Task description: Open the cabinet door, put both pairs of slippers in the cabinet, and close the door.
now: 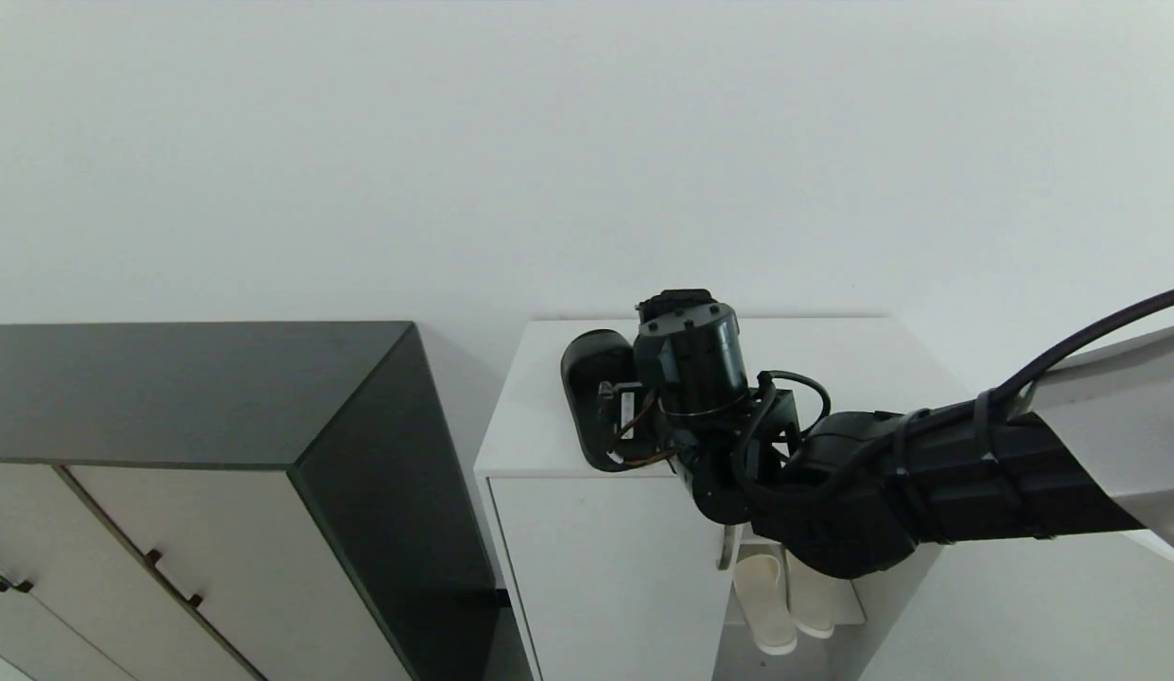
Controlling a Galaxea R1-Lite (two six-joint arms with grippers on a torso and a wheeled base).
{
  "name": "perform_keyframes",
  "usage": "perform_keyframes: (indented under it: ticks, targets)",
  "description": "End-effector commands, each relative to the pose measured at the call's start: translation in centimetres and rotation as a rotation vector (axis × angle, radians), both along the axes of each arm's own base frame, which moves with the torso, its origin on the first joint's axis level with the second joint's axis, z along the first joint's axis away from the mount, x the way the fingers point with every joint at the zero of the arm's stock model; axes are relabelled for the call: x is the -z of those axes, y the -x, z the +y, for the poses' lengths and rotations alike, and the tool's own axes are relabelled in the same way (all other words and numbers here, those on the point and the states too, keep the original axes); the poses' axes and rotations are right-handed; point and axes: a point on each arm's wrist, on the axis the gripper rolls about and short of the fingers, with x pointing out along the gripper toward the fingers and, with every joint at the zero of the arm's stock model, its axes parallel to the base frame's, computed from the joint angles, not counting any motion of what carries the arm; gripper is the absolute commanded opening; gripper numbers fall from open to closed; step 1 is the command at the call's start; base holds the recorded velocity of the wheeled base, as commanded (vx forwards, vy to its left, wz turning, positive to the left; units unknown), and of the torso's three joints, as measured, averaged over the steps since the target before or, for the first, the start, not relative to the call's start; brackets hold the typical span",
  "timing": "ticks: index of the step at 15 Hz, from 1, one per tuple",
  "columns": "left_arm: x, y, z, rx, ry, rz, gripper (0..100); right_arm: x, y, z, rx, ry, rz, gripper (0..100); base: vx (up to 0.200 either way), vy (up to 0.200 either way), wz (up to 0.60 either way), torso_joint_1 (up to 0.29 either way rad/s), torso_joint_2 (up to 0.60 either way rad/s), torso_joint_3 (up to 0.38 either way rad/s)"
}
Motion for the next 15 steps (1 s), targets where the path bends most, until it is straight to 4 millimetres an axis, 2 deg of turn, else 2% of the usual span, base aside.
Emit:
perform_keyframes:
  ticks: [1,3,10,12,15]
  targets:
    - [0.0,0.0,0.0,0.002,0.000,0.002,0,0.9,-0.1,-0.2,-0.003,0.027,0.003,100,0.200,0.000,0.00,0.007,0.01,0.007]
    - [0.0,0.0,0.0,0.003,0.000,0.002,0,1.7,-0.2,-0.3,-0.017,0.046,-0.019,100,0.200,0.000,0.00,0.005,0.01,0.002]
    - [0.0,0.0,0.0,0.000,0.002,0.000,0,2.4,0.6,-0.5,-0.059,0.061,-0.012,100,0.000,0.000,0.00,0.000,0.00,0.000]
    - [0.0,0.0,0.0,0.003,0.002,0.002,0,4.0,0.2,0.1,-0.101,0.067,0.021,100,0.000,0.000,0.00,0.000,0.00,0.000]
    - [0.0,0.0,0.0,0.002,0.002,0.000,0,5.1,-1.0,1.4,-0.094,0.059,0.020,100,0.000,0.000,0.00,0.000,0.00,0.000]
